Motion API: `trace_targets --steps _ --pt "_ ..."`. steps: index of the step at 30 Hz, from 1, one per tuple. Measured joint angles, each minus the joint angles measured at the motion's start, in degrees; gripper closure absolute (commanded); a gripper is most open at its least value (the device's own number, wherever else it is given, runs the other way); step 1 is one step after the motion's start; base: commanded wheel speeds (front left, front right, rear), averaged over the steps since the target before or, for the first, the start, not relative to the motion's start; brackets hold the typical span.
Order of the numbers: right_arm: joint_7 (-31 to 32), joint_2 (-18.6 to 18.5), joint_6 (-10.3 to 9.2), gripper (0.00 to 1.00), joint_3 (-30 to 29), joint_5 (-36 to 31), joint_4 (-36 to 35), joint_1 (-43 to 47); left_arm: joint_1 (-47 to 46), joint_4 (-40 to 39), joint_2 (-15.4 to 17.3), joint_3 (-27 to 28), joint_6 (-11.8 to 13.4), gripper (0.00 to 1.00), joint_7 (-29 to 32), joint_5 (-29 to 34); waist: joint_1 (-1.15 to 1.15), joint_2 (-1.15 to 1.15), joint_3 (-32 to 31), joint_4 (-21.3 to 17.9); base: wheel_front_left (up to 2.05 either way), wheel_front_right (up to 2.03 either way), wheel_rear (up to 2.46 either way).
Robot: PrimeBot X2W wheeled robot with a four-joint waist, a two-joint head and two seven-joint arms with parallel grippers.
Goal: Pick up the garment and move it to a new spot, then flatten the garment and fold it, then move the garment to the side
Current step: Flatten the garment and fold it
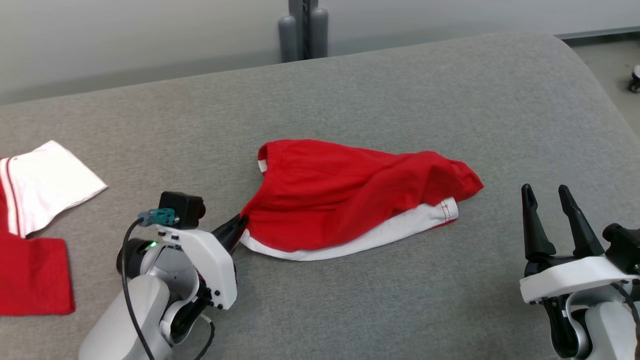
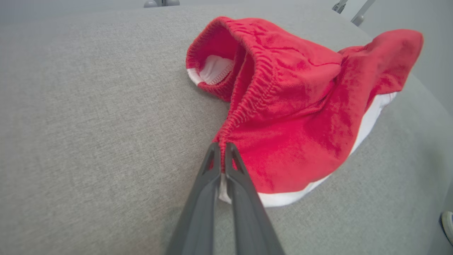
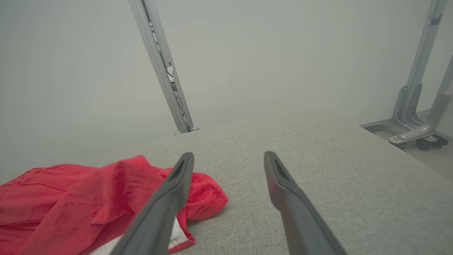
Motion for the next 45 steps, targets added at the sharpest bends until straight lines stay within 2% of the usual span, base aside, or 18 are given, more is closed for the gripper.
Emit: trace_targets --steps 11,24,26,27,28,29,35,45 --pt "1.7 -0.9 0.00 0.00 1.3 0.3 0.9 0.3 6.8 -2.4 1.8 3.7 3.3 1.00 -2.5 -3.2 0.00 0.00 -1.9 6.3 0.00 0.00 0.00" --pt "3.1 -1.8 0.00 0.00 1.5 0.5 0.9 1.4 15.6 -8.9 3.9 6.6 7.8 1.00 -3.8 -5.2 0.00 0.00 -3.7 10.2 0.00 0.00 0.00" --pt "3.2 -1.8 0.00 0.00 1.7 0.7 0.9 1.5 16.7 -10.1 4.1 6.5 8.3 0.98 -3.7 -5.2 0.00 0.00 -3.7 10.6 0.00 0.00 0.00" --pt "3.3 -1.8 0.00 0.00 1.8 0.7 1.0 1.5 17.0 -10.6 4.1 6.4 8.4 0.60 -3.6 -5.2 0.00 0.00 -3.7 10.7 0.00 0.00 0.00" --pt "3.5 -1.8 0.00 0.00 1.9 0.7 1.0 1.5 17.2 -11.3 4.1 6.3 8.6 0.09 -3.5 -5.1 0.00 0.00 -3.7 10.9 0.00 0.00 0.00" --pt "3.5 -1.8 0.00 0.00 2.0 0.7 1.0 1.5 17.4 -12.0 4.0 6.2 8.8 0.00 -3.7 -5.1 0.00 0.00 -3.8 11.0 0.00 0.00 0.00" --pt "4.7 -1.8 0.00 0.00 1.3 1.1 1.8 1.9 18.1 -16.0 3.3 6.5 10.3 0.00 -6.6 -4.3 0.00 0.00 -4.0 11.5 0.00 0.00 0.00" --pt "12.5 -0.8 0.00 0.00 1.8 4.1 4.8 2.5 20.3 -18.6 2.7 5.9 11.6 0.00 -8.8 -3.2 0.00 0.00 -3.8 12.3 0.00 0.00 0.00"
